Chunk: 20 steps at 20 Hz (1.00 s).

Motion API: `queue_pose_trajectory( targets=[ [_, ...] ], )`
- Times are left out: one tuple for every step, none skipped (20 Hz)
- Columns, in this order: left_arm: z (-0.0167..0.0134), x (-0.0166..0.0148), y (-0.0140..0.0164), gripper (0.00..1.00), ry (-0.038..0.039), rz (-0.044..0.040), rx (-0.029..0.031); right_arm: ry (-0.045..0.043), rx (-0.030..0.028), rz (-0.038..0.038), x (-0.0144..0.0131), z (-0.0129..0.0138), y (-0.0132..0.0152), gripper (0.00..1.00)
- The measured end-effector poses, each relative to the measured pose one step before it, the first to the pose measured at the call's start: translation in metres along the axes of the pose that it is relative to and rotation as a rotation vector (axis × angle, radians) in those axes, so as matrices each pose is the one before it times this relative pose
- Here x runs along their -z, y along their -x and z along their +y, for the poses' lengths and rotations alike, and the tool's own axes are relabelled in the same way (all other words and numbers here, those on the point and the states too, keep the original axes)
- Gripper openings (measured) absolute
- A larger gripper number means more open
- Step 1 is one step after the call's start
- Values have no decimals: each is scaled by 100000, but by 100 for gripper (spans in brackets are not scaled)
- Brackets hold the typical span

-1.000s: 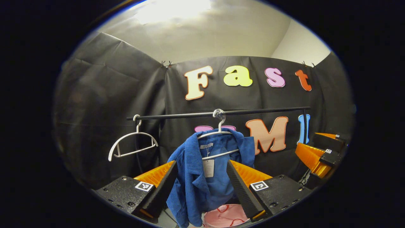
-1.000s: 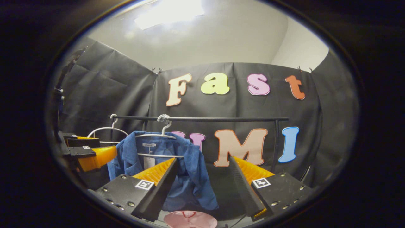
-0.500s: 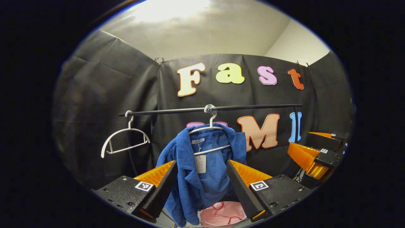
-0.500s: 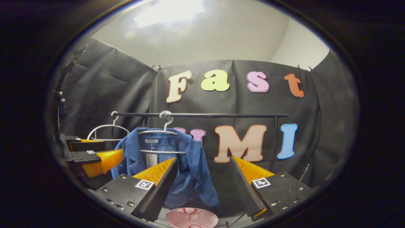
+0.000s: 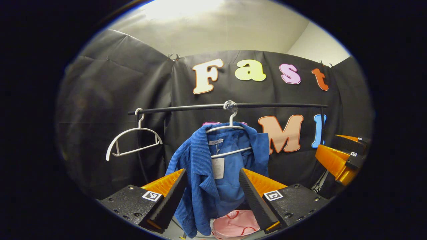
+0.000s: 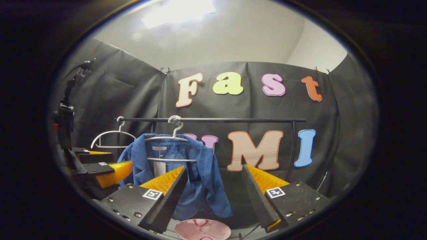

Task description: Grasp the clothes on the hanger with both hands and then place them into the laundry hamper below.

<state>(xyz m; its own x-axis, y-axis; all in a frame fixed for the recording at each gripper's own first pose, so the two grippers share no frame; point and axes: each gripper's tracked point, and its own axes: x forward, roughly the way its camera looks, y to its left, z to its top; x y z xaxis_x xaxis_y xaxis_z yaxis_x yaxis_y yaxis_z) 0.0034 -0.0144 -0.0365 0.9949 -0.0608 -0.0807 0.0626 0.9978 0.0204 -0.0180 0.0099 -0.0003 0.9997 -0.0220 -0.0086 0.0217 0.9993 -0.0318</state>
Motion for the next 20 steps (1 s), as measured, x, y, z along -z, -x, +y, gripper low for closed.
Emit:
queue_pose_trajectory(
  targets=[
    [172,312,-623,93,2,658,-1335,276,-275,295,168,138,-169,97],
    [106,284,-716,94,143,636,-1276,169,-115,307,172,56,-224,96],
    [66,272,-660,93,69,397,-1279,3,1,103,-7,16,-255,96],
    [208,293,-708,93,-311,323,-1699,-91,163,196,53,-85,-193,96],
    [294,299,-920,93,-363,90,-1942,-207,313,201,83,-69,-102,96],
    [241,296,-815,94,-183,95,-1731,-146,373,196,179,-63,-146,97],
    [275,364,-835,94,-69,-38,-1904,130,396,252,-15,-112,-108,97],
    [435,421,-865,96,-623,81,-2314,362,314,292,5,-151,-171,96],
    [524,549,-754,94,-1083,520,-2568,547,412,248,70,-277,23,96],
    [527,549,-739,94,-1301,338,-2643,580,481,260,97,-134,-108,97],
    [476,563,-650,93,-1366,658,-2548,473,581,302,77,-173,-86,97],
    [379,394,-697,94,-1024,-203,-2117,416,608,-34,26,-196,-42,96],
    [353,171,-675,94,-1487,-1051,-1924,327,484,-146,-61,-240,-10,97],
    [210,115,-518,94,-1873,-855,-1560,294,309,-141,65,-140,-137,97],
    [36,107,-382,94,-1817,-660,-1020,383,354,28,-15,-285,-48,98],
    [-82,87,-267,94,-1452,-414,-88,371,273,-73,64,-116,-65,98],
    [-102,54,-297,94,-1377,-99,149,328,210,-265,24,-43,-172,97],
    [-267,76,-161,92,-941,27,634,335,-3,-354,5,2,-225,97],
    [-75,137,-221,83,-507,412,37,306,-312,-426,8,-9,-245,97],
    [-53,178,-147,75,490,764,233,301,-451,-317,24,35,-311,98]
  ],
)
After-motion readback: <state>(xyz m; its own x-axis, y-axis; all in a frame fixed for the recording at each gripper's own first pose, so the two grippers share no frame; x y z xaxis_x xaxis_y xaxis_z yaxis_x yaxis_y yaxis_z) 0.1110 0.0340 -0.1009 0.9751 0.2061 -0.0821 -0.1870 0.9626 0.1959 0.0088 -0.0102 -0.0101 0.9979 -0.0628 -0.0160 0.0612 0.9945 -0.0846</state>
